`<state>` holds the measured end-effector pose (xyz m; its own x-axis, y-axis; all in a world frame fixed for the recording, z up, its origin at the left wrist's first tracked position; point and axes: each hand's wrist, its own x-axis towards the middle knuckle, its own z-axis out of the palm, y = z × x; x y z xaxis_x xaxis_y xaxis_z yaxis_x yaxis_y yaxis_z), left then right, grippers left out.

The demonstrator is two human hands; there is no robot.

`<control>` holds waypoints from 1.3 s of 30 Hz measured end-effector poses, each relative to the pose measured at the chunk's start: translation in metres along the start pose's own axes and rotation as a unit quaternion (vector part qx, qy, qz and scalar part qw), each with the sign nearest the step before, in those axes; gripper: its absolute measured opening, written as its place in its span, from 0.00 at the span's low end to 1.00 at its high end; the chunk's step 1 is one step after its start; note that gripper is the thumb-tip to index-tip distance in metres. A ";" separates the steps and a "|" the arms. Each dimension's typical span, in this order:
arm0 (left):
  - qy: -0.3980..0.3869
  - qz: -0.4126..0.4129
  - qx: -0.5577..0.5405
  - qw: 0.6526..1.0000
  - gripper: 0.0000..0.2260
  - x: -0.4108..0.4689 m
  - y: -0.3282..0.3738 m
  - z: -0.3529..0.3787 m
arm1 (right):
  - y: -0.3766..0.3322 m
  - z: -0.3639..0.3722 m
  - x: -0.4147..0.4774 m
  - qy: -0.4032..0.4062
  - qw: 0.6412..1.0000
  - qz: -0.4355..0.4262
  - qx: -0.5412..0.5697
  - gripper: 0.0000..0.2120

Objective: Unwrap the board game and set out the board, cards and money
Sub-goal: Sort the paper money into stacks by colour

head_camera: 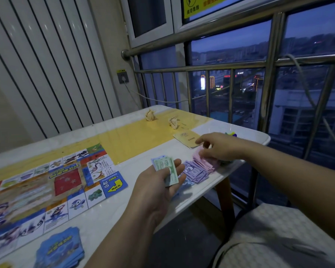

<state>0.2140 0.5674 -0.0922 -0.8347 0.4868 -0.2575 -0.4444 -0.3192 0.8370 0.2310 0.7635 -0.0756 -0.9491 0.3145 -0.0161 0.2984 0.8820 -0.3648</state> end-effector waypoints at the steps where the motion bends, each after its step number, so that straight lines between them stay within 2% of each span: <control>1: -0.006 0.000 0.000 1.000 0.09 0.001 -0.001 -0.001 | -0.001 0.001 -0.001 0.031 0.999 -0.002 -0.017 0.23; 2: -0.010 0.000 -0.001 1.000 0.08 0.002 -0.002 -0.002 | -0.004 0.001 -0.004 0.076 0.997 -0.004 0.007 0.24; 4: -0.014 0.004 -0.006 1.000 0.08 0.004 -0.001 -0.003 | -0.015 -0.002 -0.015 0.142 0.980 -0.027 0.138 0.21; 6: -0.020 0.014 -0.008 1.000 0.08 0.005 -0.002 0.001 | -0.032 -0.002 -0.029 0.094 0.962 -0.057 0.250 0.18; 7: -0.025 0.022 -0.001 0.999 0.07 0.005 -0.003 0.004 | -0.039 0.000 -0.035 0.061 0.959 -0.069 0.268 0.17; 9: -0.038 0.041 0.019 0.998 0.06 0.005 -0.004 0.010 | -0.045 0.006 -0.042 0.046 0.957 -0.087 0.272 0.13; 12: -0.039 0.071 0.043 0.996 0.07 0.005 -0.007 0.010 | -0.040 0.009 -0.040 0.079 0.950 -0.078 0.290 0.07; 17: -0.024 0.123 0.129 0.984 0.10 0.007 -0.009 0.004 | -0.040 0.012 -0.042 0.064 0.941 -0.067 0.325 0.06; 23: -0.026 0.126 0.124 0.984 0.08 0.003 -0.008 0.004 | -0.041 0.025 -0.045 0.075 0.913 -0.053 0.399 0.03; 25: -0.025 0.136 0.126 0.982 0.10 0.001 -0.009 0.004 | -0.042 0.028 -0.046 0.081 0.896 -0.037 0.435 0.04; 28: -0.012 0.145 0.109 0.983 0.08 0.001 -0.010 0.004 | -0.049 0.036 -0.049 0.070 0.843 -0.002 0.534 0.04; 31: 0.000 0.140 0.095 0.986 0.06 0.003 -0.011 0.004 | -0.055 0.046 -0.051 0.079 0.806 0.022 0.586 0.04; 35: -0.003 0.152 0.090 0.984 0.08 0.003 -0.011 0.003 | -0.057 0.050 -0.051 0.102 0.786 0.034 0.609 0.05; 39: 0.022 0.151 0.063 0.986 0.08 0.002 -0.013 0.002 | -0.063 0.057 -0.054 0.087 0.761 0.032 0.642 0.06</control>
<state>0.2186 0.5743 -0.1032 -0.9372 0.3488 -0.0057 -0.1320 -0.3394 0.9313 0.2579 0.6714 -0.1047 -0.8758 0.4826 0.0106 -0.1073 -0.1732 -0.9790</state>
